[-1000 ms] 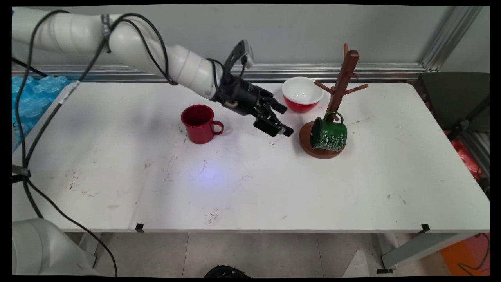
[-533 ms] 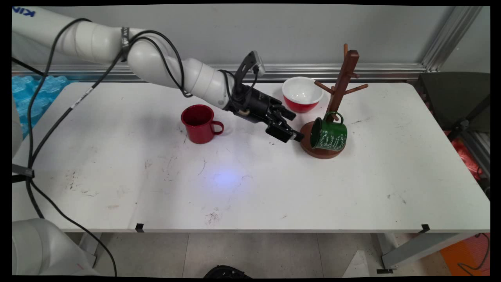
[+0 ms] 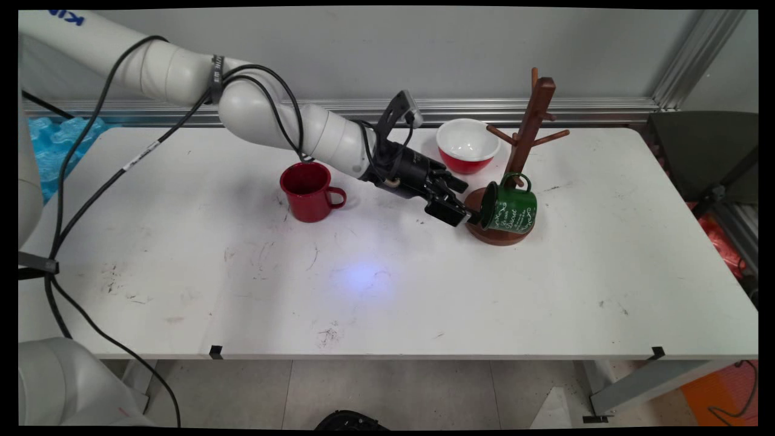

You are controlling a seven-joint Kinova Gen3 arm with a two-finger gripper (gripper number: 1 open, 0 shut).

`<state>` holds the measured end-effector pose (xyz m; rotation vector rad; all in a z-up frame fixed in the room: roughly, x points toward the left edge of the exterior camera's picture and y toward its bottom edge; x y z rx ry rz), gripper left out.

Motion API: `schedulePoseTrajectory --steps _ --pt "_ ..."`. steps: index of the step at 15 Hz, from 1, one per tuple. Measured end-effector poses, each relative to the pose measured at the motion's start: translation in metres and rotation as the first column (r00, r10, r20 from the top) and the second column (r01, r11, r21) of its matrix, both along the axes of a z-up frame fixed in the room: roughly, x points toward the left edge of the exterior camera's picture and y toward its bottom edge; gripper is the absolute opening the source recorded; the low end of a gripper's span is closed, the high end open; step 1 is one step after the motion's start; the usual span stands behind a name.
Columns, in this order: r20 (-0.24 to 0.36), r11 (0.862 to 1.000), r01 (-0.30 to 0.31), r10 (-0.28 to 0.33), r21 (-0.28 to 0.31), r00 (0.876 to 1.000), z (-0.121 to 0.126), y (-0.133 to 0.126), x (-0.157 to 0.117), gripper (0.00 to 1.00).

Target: Pick up the green mug from the rack

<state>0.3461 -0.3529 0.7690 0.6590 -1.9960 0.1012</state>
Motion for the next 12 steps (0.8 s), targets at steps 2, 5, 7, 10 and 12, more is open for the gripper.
schedulePoseTrajectory --steps 2,5,7,10,12 --pt "-0.004 1.0 -0.004 0.004 0.004 1.0 -0.004 -0.001 -0.003 1.0" --pt "-0.011 1.0 -0.008 0.008 0.008 1.0 -0.009 -0.003 -0.009 1.0" --pt "-0.015 1.0 -0.011 0.011 0.01 1.0 -0.013 -0.005 -0.012 1.0" --pt "-0.019 1.0 -0.015 0.015 0.012 1.0 -0.016 -0.007 -0.015 1.0" --pt "-0.022 1.0 -0.018 0.019 0.014 1.0 -0.019 -0.009 -0.017 1.0"
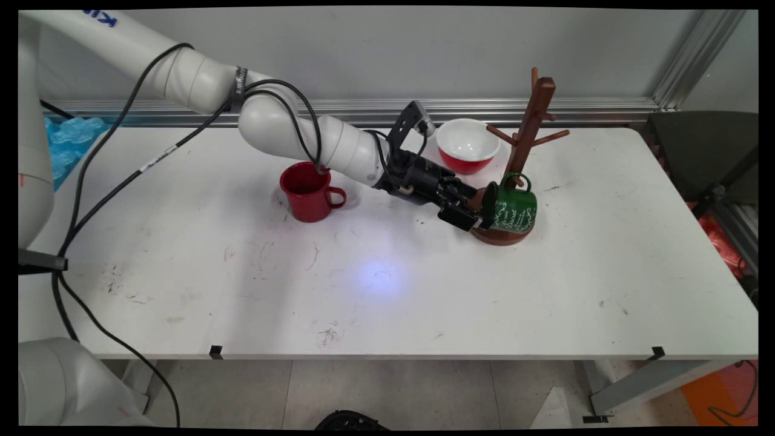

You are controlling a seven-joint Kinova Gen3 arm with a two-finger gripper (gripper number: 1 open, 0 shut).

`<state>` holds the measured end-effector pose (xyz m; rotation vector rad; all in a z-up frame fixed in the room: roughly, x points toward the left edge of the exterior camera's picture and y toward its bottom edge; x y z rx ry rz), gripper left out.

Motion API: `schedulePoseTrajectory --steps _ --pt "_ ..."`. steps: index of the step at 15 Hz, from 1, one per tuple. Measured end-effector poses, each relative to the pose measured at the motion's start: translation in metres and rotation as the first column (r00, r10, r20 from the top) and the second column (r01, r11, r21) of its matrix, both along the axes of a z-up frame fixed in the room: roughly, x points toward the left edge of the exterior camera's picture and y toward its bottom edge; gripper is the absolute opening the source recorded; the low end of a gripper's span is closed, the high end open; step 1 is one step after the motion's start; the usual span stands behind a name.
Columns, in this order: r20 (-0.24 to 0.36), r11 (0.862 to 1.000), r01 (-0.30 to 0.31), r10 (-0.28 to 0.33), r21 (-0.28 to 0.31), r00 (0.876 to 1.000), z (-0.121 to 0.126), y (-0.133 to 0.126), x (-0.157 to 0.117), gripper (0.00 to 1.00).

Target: Pick up the green mug from the rack

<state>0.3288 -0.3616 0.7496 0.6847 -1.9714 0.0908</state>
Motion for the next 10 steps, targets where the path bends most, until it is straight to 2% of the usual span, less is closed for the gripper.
schedulePoseTrajectory --steps 10 --pt "-0.015 1.0 -0.007 0.007 0.01 1.0 -0.013 -0.008 -0.013 1.0"
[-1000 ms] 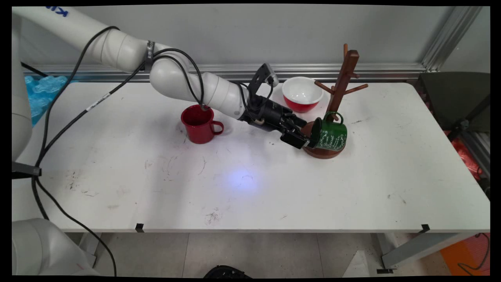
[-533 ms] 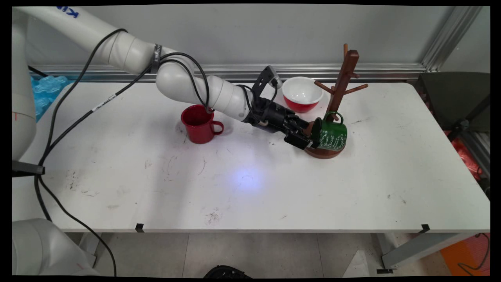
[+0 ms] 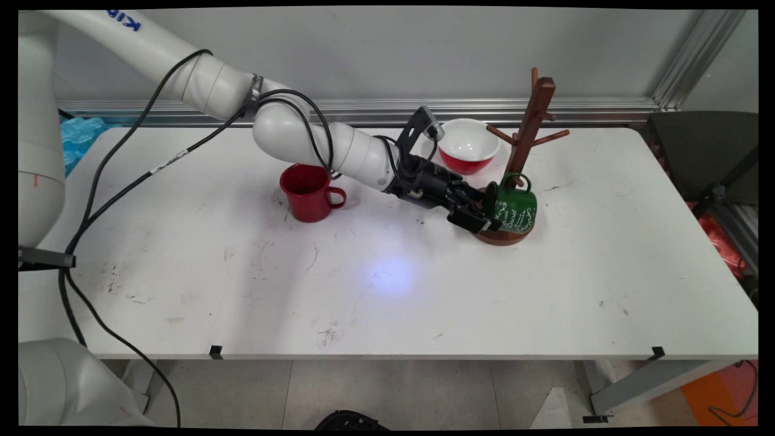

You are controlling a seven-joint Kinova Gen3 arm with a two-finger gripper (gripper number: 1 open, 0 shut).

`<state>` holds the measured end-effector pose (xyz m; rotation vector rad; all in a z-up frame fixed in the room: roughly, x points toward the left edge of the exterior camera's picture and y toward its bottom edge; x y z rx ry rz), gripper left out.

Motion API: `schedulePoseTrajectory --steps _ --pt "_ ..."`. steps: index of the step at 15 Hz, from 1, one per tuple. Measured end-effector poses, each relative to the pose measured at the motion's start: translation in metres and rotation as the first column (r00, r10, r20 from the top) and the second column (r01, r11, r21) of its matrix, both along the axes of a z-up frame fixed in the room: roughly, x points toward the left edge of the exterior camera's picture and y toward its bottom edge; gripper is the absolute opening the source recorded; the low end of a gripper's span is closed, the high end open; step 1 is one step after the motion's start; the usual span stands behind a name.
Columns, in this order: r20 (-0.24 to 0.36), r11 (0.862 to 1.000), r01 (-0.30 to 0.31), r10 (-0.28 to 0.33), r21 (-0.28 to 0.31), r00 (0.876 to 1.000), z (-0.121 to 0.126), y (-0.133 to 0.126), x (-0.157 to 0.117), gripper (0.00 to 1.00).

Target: Pick up the green mug from the rack

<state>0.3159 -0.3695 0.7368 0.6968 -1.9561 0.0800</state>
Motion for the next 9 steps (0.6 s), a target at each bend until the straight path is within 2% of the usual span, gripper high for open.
schedulePoseTrajectory --steps 9 --pt "-0.011 1.0 0.005 -0.005 -0.002 1.0 -0.006 -0.0042 -0.0102 1.0"
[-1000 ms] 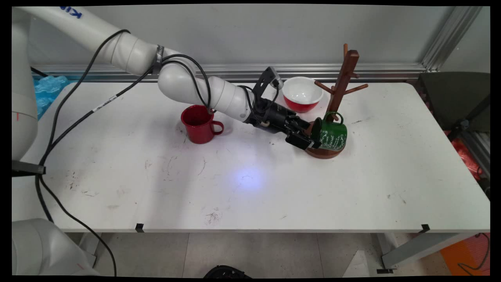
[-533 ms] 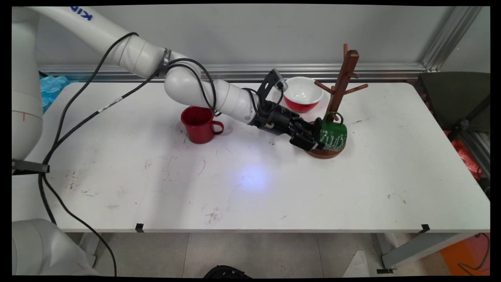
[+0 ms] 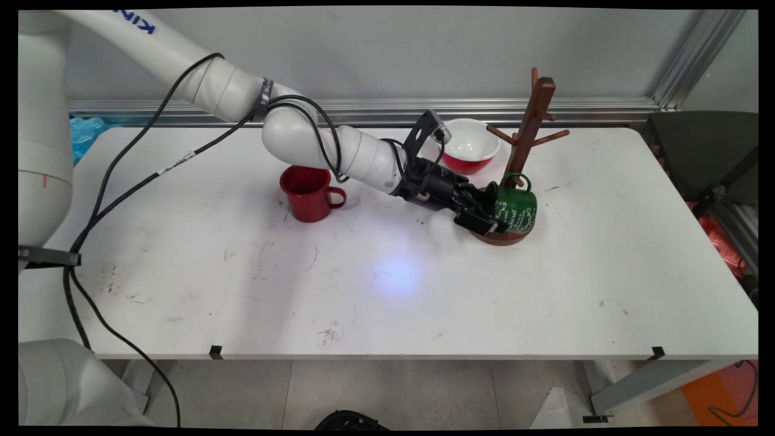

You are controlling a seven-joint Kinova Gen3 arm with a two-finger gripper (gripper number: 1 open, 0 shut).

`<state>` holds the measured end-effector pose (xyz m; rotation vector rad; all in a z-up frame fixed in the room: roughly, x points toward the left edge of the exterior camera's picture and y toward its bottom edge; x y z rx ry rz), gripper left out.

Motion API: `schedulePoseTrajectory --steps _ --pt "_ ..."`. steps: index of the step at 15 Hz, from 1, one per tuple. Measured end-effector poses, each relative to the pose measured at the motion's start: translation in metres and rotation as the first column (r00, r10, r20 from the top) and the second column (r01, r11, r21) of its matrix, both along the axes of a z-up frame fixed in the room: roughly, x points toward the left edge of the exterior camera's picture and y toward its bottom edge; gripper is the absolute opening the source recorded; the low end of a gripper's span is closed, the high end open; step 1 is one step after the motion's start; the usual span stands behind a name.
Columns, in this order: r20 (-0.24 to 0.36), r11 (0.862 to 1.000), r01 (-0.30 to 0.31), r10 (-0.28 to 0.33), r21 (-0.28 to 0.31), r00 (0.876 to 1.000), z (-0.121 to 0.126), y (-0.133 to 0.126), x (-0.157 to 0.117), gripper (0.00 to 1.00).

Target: Pick up the green mug from the rack

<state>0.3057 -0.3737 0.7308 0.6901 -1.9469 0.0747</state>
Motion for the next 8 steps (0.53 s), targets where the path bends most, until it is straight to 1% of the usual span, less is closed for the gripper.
schedulePoseTrajectory --steps 3,4,8 --pt "-0.003 1.0 0.001 -0.001 -0.004 1.0 -0.0008 -0.0015 -0.0023 1.0" --pt "-0.004 1.0 0.002 -0.002 -0.005 1.0 -0.0008 -0.0019 -0.0031 0.0" --pt "-0.006 1.0 0.008 -0.008 -0.009 1.0 -0.0002 -0.0017 -0.0048 0.0"
